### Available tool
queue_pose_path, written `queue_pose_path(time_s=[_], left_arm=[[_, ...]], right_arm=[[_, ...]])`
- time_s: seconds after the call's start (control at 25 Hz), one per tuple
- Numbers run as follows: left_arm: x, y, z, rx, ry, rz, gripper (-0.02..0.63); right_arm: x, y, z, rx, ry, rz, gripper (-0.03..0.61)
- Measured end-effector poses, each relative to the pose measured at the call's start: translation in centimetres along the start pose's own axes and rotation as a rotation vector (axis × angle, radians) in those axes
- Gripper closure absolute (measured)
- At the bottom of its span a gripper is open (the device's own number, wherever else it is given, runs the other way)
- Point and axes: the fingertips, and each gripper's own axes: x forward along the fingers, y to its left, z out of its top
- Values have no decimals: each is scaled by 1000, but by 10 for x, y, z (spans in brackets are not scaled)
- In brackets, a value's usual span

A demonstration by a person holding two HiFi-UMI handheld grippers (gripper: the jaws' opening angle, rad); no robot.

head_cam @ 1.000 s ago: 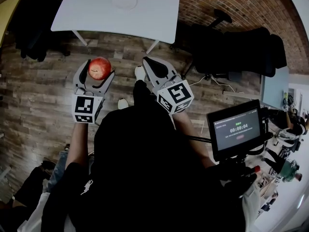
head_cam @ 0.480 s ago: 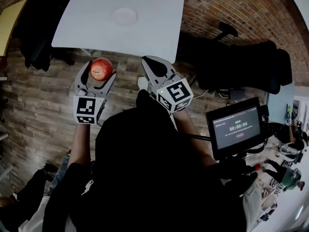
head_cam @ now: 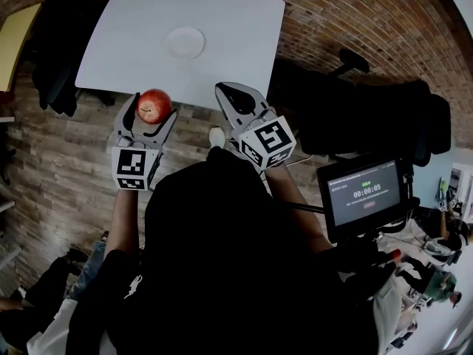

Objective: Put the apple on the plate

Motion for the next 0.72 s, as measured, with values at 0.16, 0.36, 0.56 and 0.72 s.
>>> queue_pose_path(time_s=[0.16,0.36,0.56,0.72], left_arm=[[30,0,13,-5,-5,16,210],[54,2,20,-17,0,42,210],[85,5,23,-33,32,61,210],[105,10,21,-43,64,69,210]], right_arm=[[9,-30,0,-1,14,19,575],[23,-54,6,-9,20,58,575],[43,-83,4,6,38,99,575],[56,-100,0,26,52,122,575]])
